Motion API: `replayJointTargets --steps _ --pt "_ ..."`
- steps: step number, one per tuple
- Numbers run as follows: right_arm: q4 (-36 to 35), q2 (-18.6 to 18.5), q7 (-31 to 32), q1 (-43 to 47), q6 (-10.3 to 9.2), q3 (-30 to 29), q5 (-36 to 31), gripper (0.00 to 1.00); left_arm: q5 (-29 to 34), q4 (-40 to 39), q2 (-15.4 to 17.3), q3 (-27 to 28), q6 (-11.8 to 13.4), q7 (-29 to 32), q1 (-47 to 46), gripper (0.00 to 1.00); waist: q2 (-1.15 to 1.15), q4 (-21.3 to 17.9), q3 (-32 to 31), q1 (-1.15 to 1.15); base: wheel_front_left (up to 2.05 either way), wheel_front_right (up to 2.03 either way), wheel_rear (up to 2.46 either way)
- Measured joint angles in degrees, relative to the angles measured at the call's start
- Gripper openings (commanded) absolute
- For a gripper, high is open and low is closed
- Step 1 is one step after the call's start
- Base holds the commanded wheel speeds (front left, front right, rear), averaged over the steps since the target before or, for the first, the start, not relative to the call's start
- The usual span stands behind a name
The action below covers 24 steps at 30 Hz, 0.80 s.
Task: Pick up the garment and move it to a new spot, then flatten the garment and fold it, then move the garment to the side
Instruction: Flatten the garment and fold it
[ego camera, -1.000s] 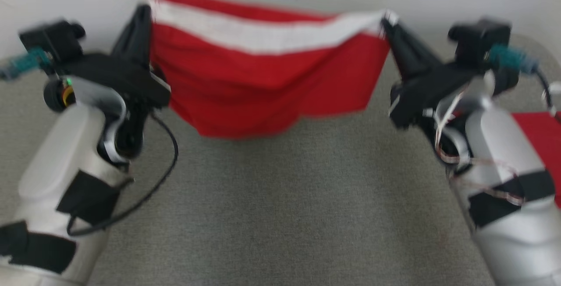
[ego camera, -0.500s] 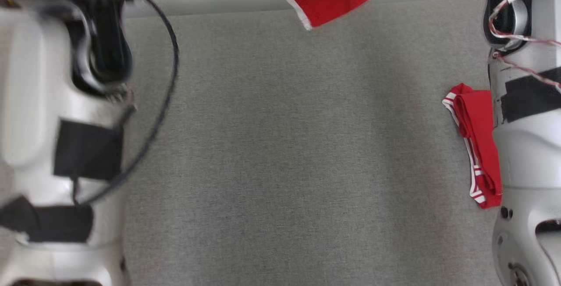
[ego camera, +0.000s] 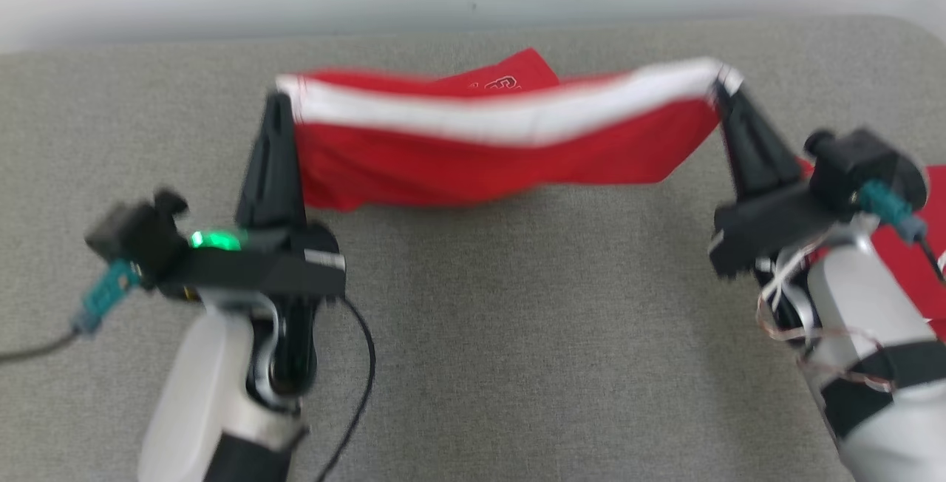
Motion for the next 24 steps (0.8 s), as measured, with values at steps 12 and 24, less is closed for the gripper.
replayJointTargets --steps 12,24 --pt "-17.78 -7.95 15.05 25.5 0.0 -1.11 3.79 0.0 -2.61 -3.38 -0.08 -3.54 -0.11 0.01 23.67 0.0 -0.01 0.12 -8.63 -0.01 0.0 0.0 0.0" --pt "-32.19 -7.05 24.8 46.83 0.01 -4.89 1.72 0.0 -4.61 -4.47 0.25 -1.47 -0.15 0.01 34.19 0.0 -0.02 0.59 -16.07 -0.02 0.0 0.0 0.0"
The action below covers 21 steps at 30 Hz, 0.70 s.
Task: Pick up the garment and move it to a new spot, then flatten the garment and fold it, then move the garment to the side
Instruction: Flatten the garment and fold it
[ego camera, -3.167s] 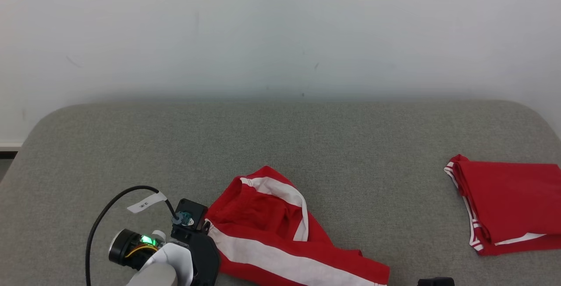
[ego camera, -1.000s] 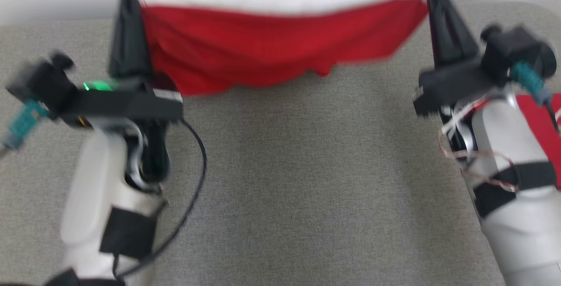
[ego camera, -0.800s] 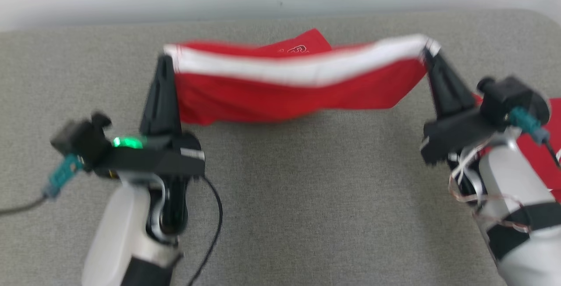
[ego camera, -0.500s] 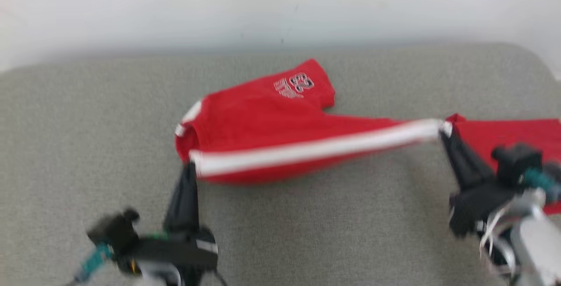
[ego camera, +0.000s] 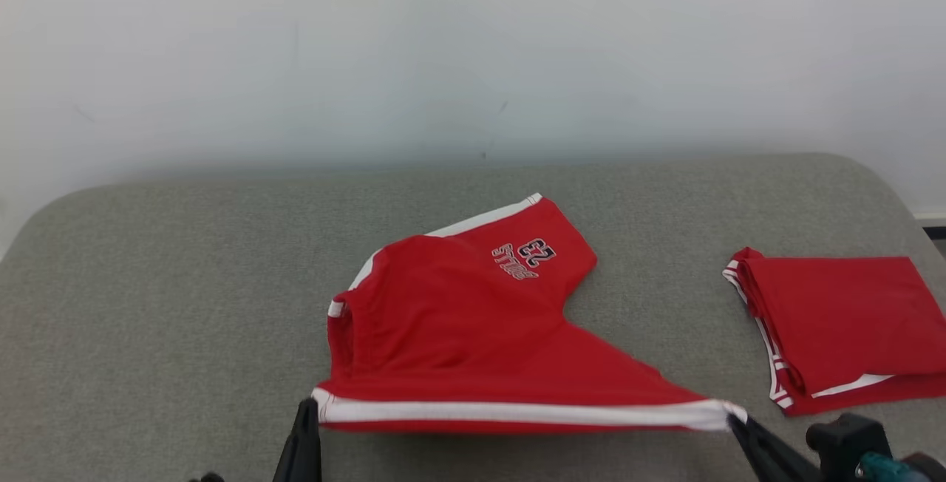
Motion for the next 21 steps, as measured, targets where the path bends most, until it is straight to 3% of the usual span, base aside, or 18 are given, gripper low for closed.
replayJointTargets --steps 9,13,18,21 --pt "-9.58 0.65 8.61 9.75 0.0 -1.98 3.03 0.0 -0.79 -3.54 1.0 -0.21 0.01 0.0 6.47 0.0 0.0 2.02 -1.0 0.02 0.0 0.0 0.0" --pt "-12.77 1.18 9.16 10.76 0.0 -2.93 2.72 0.0 -0.66 -5.64 1.75 0.47 0.0 0.0 7.74 0.0 0.0 2.22 -0.62 0.01 0.0 0.0 0.0" --pt "-11.31 -0.55 9.53 3.93 -0.01 -2.45 1.52 0.0 -0.04 -5.16 1.69 -2.3 0.01 -0.01 3.19 0.0 0.01 2.63 0.55 0.02 0.0 0.0 0.0" --pt "-5.09 -2.18 8.99 -5.75 -0.01 -1.56 1.93 0.0 2.12 -0.6 1.16 -4.16 0.01 -0.01 -2.55 0.0 0.01 3.27 1.83 0.03 0.0 0.0 0.0"
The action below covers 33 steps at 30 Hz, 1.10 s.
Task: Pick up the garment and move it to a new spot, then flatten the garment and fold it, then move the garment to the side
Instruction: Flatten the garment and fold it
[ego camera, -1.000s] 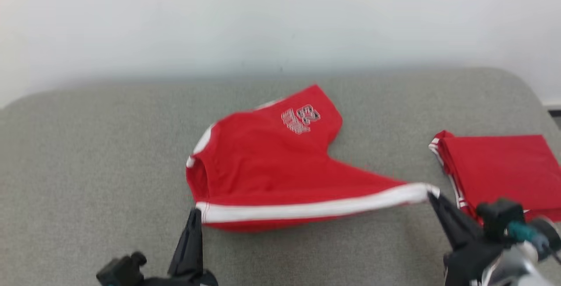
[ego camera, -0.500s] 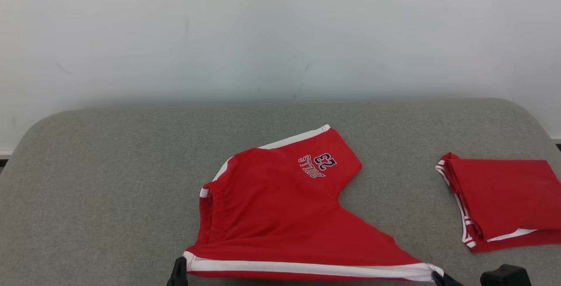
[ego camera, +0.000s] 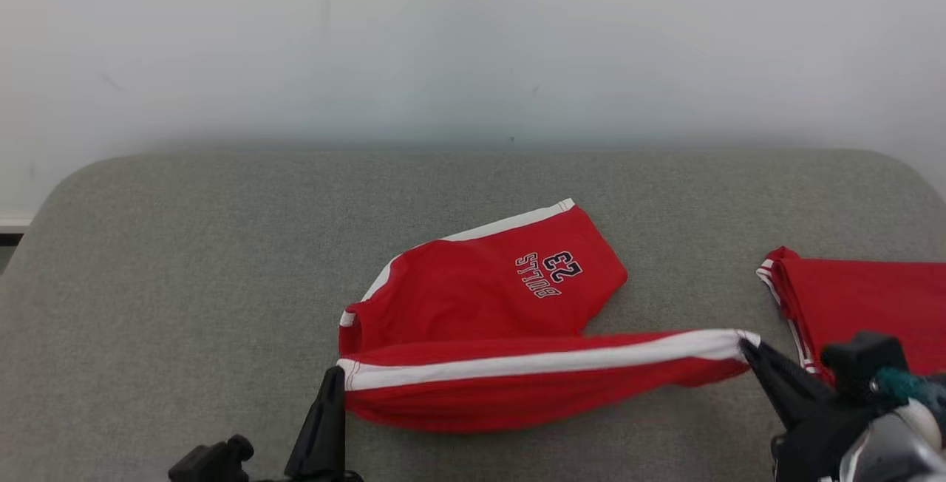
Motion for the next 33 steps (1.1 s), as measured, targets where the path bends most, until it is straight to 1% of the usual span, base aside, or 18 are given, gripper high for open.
replayJointTargets --steps 4,6,9,12,15,17,18,19,20,25,29,33 --pt "8.02 -2.13 -0.43 -10.7 0.0 4.45 2.25 0.0 1.05 5.39 -0.57 -0.64 0.01 0.0 -6.1 0.0 0.0 0.75 1.83 0.0 0.0 0.0 0.0" --pt "11.79 -4.01 -0.32 -16.77 0.0 8.48 2.26 0.0 0.64 6.7 -1.0 -1.9 0.01 0.0 -9.64 0.0 0.0 1.06 3.08 0.01 0.0 0.0 0.0" --pt "17.42 -5.42 -1.13 -25.11 0.0 13.74 2.86 0.0 0.65 8.88 -1.27 -3.14 0.01 0.0 -14.1 0.0 0.0 1.57 5.03 0.01 0.0 0.0 0.0" --pt "23.18 -6.3 -2.82 -32.22 0.0 17.5 3.56 0.0 0.81 11.23 -1.34 -3.9 0.01 0.0 -18.74 0.0 0.01 2.28 6.98 0.01 0.0 0.0 0.0" --pt "28.7 -6.48 -5.04 -38.58 0.0 20.05 4.16 0.0 0.69 13.8 -1.36 -4.31 0.22 0.0 -23.2 0.0 0.01 3.09 8.83 0.01 0.0 0.0 0.0" --pt "32.07 -6.27 -6.38 -42.5 0.01 21.95 4.31 0.0 -1.4 15.26 -1.38 -4.5 1.7 0.0 -25.38 0.0 0.01 3.65 9.98 0.01 0.0 0.0 0.0" --pt "32.07 -6.27 -6.38 -42.5 0.01 21.95 4.31 0.0 -1.4 15.26 -1.38 -4.5 1.7 0.0 -25.38 0.0 0.01 3.65 9.98 0.01 0.0 0.0 0.0" --pt "35.33 -6.32 -7.06 -46.11 0.0 24.46 4.0 0.0 -3.0 16.84 -1.34 -5.19 3.34 0.0 -27.49 0.0 0.01 4.16 11.1 0.01 0.0 0.0 0.0" --pt "35.33 -6.32 -7.06 -46.11 0.0 24.46 4.0 0.0 -3.0 16.84 -1.34 -5.19 3.34 0.0 -27.49 0.0 0.01 4.16 11.1 0.01 0.0 0.0 0.0" --pt "42.21 -5.71 -8.56 -53.48 0.0 31.2 4.19 0.0 -5.63 19.96 -1.38 -7.77 5.34 0.0 -32.7 0.0 0.01 5.37 13.8 0.01 0.0 0.0 0.0" --pt "47.98 -4.75 -11.61 -59.38 0.0 32.67 4.14 0.0 -7.43 21.5 -1.36 -9.45 7.15 0.0 -35.44 0.0 0.01 6.21 16.08 0.01 0.0 0.0 0.0" --pt "53.13 -2.94 -13.48 -62.29 0.0 35.4 3.81 0.0 -9.06 22.85 -1.38 -11.74 9.03 0.0 -36.82 0.0 0.01 7.3 17.88 0.01 0.0 0.0 0.0"
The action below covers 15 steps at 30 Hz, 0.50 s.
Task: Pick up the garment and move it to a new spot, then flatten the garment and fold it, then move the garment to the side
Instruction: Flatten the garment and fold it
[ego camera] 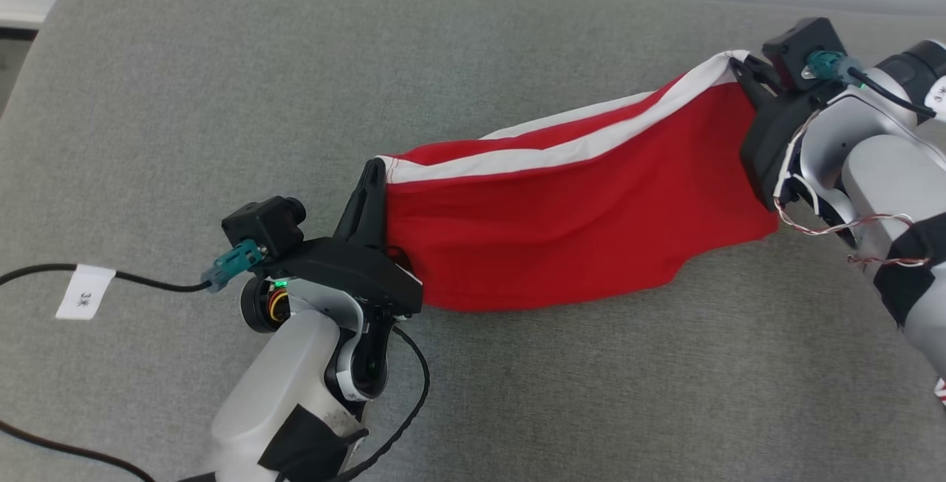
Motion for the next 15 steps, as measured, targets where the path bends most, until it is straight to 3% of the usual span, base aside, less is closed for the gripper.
replayJointTargets --steps 3,4,5,6,15 --pt "2.96 1.21 -1.94 -1.82 0.0 1.16 0.03 0.0 -0.58 1.13 -0.01 -0.93 1.14 0.0 -0.93 0.0 0.0 0.82 1.0 0.0 0.0 0.0 0.0" --pt "3.77 1.46 -2.94 -2.61 0.0 1.25 0.04 0.34 -0.79 1.27 -0.01 -1.04 1.63 0.0 -1.24 0.47 0.0 1.07 1.28 0.0 0.0 0.0 0.0" --pt "4.69 1.7 -3.68 -3.33 0.0 1.44 0.3 0.84 -0.65 1.33 -0.01 -1.0 1.9 0.0 -1.58 1.0 0.0 1.33 1.52 0.0 0.0 0.0 0.0" --pt "5.48 1.92 -4.65 -3.85 0.0 1.65 0.41 1.0 -0.51 1.23 -0.07 -0.76 2.13 0.0 -1.97 1.0 0.0 1.57 1.74 0.0 0.0 0.0 0.0" --pt "11.22 4.14 -13.27 -6.05 0.0 0.25 3.57 1.0 5.39 -2.64 -0.05 6.32 3.64 0.0 -1.63 1.0 0.0 2.52 0.85 -0.02 0.0 0.0 0.0"
